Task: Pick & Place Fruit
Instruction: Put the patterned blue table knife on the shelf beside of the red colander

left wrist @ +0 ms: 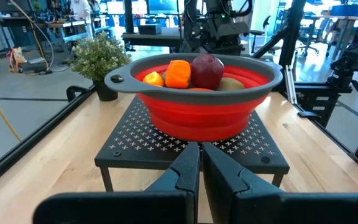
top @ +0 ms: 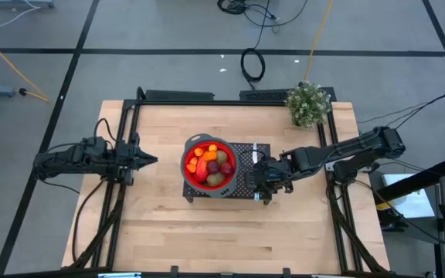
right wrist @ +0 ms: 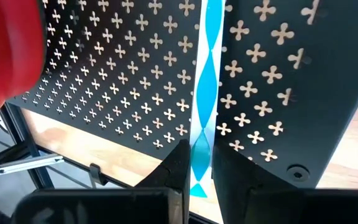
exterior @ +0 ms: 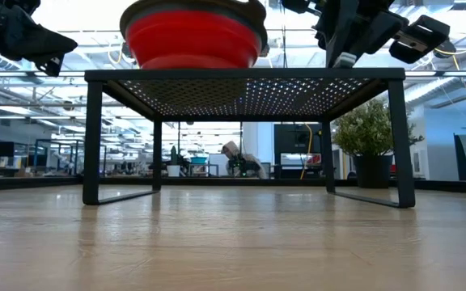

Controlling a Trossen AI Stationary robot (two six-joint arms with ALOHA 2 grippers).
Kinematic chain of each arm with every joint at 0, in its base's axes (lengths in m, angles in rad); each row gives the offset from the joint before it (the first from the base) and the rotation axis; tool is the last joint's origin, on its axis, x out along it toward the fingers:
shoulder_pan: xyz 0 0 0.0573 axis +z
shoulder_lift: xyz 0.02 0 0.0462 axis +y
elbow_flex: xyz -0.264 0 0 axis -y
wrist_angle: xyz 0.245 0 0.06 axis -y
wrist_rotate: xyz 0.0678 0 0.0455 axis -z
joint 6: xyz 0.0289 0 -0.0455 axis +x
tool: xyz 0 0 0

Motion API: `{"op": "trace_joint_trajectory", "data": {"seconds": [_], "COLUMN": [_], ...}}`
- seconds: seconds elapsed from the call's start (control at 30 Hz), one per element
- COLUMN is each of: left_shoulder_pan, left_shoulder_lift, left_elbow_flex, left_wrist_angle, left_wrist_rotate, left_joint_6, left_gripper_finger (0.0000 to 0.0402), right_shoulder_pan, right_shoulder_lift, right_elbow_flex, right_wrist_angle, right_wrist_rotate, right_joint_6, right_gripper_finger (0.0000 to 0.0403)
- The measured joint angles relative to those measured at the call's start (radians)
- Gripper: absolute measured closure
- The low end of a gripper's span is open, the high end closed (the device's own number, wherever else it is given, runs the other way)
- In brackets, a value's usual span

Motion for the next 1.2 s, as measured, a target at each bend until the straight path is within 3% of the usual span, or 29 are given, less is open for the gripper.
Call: {"op": "trace_joint_trajectory", "data": {"seconds": [0.3, 0.67, 1.2], "left_shoulder_pan": [0.000, 0.000, 0.000], "left_shoulder_lift": [0.000, 0.000, 0.000], "left_elbow_flex": [0.000, 0.000, 0.000], "left_wrist_angle": [0.000, -0.001, -0.002], "left_wrist_rotate": [0.000, 0.001, 0.004], "left_joint_6": [-0.001, -0.002, -0.001], "left_gripper_finger": [0.0382, 0.0382, 0.0382], "right_shoulder_pan": [0.000, 0.000, 0.001], "right_shoulder_lift": [0.000, 0.000, -0.008], "right_elbow_flex": [0.000, 0.000, -0.002], "right_wrist_angle": [0.000, -0.008, 0.018], "right_wrist_rotate": [0.000, 0.000, -0.006], "right_joint_6": [0.000, 0.007, 0.003], "right_gripper_finger": [0.0363, 0.0329, 0.0345]}}
